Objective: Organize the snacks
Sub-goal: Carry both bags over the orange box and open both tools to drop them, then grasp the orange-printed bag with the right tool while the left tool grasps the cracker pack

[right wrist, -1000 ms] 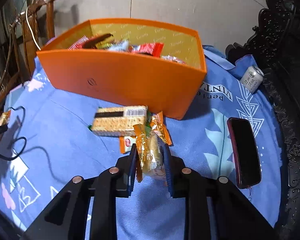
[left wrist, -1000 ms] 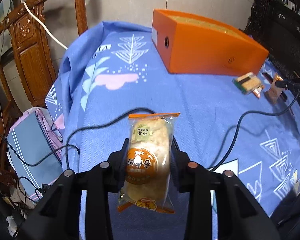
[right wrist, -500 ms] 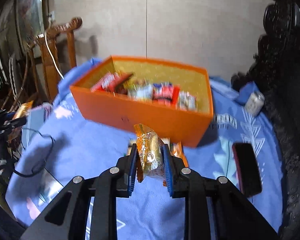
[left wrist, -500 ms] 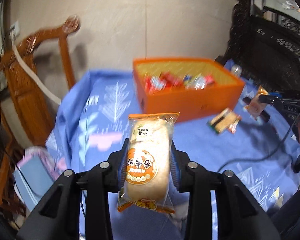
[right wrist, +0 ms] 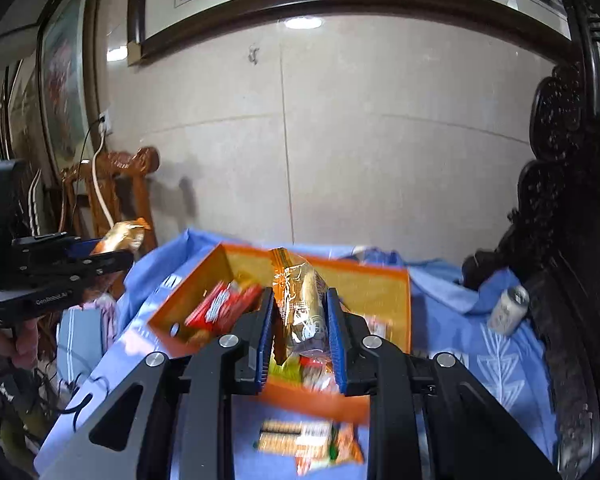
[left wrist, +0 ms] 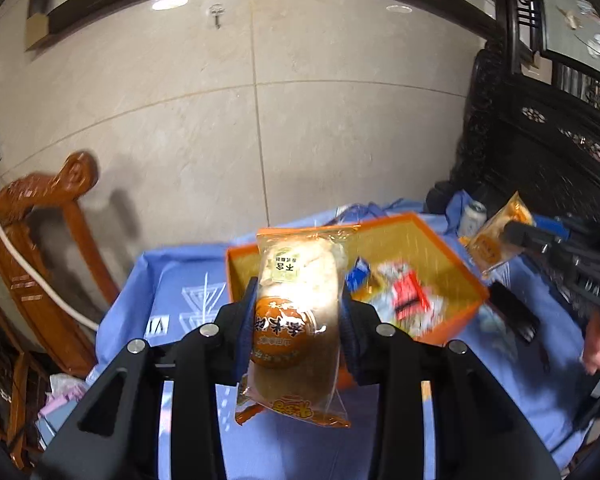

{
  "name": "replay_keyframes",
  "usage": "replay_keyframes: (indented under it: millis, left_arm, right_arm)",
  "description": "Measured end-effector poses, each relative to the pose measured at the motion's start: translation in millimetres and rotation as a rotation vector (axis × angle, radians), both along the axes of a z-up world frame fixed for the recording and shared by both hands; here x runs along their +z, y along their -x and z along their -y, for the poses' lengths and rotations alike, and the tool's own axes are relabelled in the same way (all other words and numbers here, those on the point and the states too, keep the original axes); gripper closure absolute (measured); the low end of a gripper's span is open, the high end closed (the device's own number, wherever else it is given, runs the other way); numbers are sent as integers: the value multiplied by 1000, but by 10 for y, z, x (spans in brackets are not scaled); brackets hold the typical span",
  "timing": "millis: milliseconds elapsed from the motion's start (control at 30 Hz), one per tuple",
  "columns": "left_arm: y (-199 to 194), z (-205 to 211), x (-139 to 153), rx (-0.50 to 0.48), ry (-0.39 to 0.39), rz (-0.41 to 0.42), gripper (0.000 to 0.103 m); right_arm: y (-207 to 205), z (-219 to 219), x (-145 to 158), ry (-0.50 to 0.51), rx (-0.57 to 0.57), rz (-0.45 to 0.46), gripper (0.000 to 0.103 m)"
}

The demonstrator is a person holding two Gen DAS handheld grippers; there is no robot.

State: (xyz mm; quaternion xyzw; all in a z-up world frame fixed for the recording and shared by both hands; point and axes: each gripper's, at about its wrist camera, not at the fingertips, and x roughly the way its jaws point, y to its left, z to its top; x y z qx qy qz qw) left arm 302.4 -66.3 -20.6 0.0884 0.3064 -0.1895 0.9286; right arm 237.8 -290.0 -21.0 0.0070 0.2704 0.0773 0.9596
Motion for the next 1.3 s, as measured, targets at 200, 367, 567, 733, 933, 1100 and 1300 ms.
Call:
replay_keyframes:
  millis: [200, 367, 567, 733, 933, 1100, 1300]
  left_arm:
    - [-550, 366, -6, 59, -66, -13, 43]
    - [-646, 418, -35, 149, -67, 3, 6]
    - [-586, 420, -131, 146, -70, -33, 6]
    - [-383, 387, -136, 153, -50, -50, 6]
    - [-104, 374, -244, 149, -42, -81, 4]
    - [215, 355, -559, 138, -29, -129, 4]
    - [536, 209, -1022, 129, -47, -230, 4]
  right_arm:
    - [-497, 37, -14, -12, -3, -12, 66]
    - [-492, 58, -49, -33, -42, 12, 33]
    - [-311, 20, -170, -54, -48, -20, 32]
    - [-49, 5, -244, -52, -61, -39, 32]
    - [318, 90, -441, -50, -94, -86, 27]
    - [598, 158, -891, -22, -123, -192, 25]
    - [715, 219, -1439, -49, -152, -336, 25]
